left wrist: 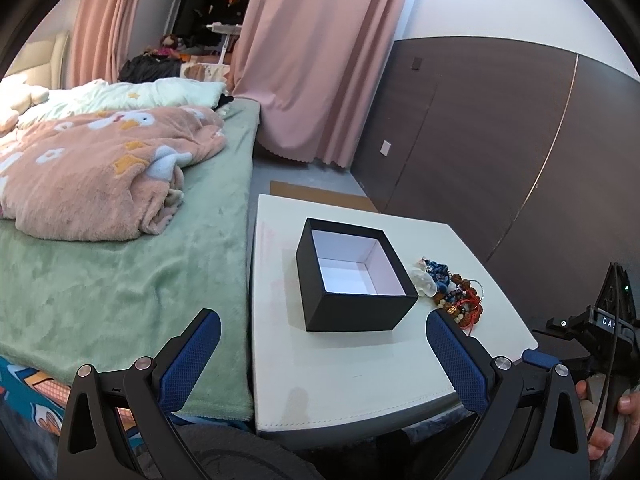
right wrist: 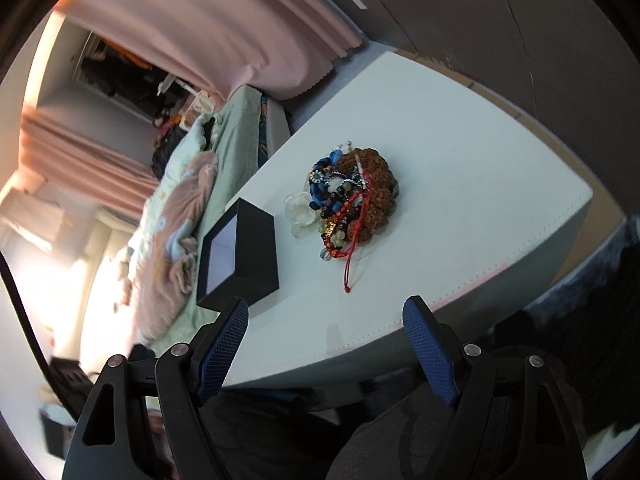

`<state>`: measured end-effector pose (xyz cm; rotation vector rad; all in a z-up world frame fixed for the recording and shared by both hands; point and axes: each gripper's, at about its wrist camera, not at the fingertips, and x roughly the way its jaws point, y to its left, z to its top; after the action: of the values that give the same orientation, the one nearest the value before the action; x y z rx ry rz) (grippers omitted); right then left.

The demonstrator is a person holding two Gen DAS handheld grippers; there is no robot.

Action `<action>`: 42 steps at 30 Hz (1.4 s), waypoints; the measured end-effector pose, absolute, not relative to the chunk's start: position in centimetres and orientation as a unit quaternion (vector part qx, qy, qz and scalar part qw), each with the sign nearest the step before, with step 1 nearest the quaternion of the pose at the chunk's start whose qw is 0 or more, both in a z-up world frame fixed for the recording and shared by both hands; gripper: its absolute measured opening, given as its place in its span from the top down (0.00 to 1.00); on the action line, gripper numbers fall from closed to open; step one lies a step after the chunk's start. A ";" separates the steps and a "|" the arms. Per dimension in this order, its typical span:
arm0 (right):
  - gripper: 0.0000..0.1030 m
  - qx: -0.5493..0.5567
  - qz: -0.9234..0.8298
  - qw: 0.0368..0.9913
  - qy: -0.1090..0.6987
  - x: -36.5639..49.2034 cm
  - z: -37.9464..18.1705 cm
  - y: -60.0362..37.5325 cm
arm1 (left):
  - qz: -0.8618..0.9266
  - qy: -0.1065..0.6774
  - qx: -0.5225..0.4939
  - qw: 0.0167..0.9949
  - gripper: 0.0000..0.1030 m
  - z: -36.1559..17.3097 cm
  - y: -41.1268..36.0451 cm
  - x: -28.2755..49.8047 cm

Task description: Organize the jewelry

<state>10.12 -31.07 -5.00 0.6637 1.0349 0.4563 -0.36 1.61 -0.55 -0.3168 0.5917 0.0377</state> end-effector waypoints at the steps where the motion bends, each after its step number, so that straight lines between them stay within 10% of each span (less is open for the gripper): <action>1: 0.22 0.316 0.212 0.789 0.482 10.2 -5.2 -31.3 | 0.019 0.291 -0.156 0.944 0.01 -0.6 1.6 -0.3; 42: 0.21 0.208 0.225 0.844 0.440 10.3 -1.8 -29.2 | -0.017 0.288 -0.138 0.947 0.01 2.2 0.9 1.4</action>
<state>10.27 -29.16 -1.83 0.4380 0.9285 0.4750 1.40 0.87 2.21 -0.2799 0.5869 -0.0339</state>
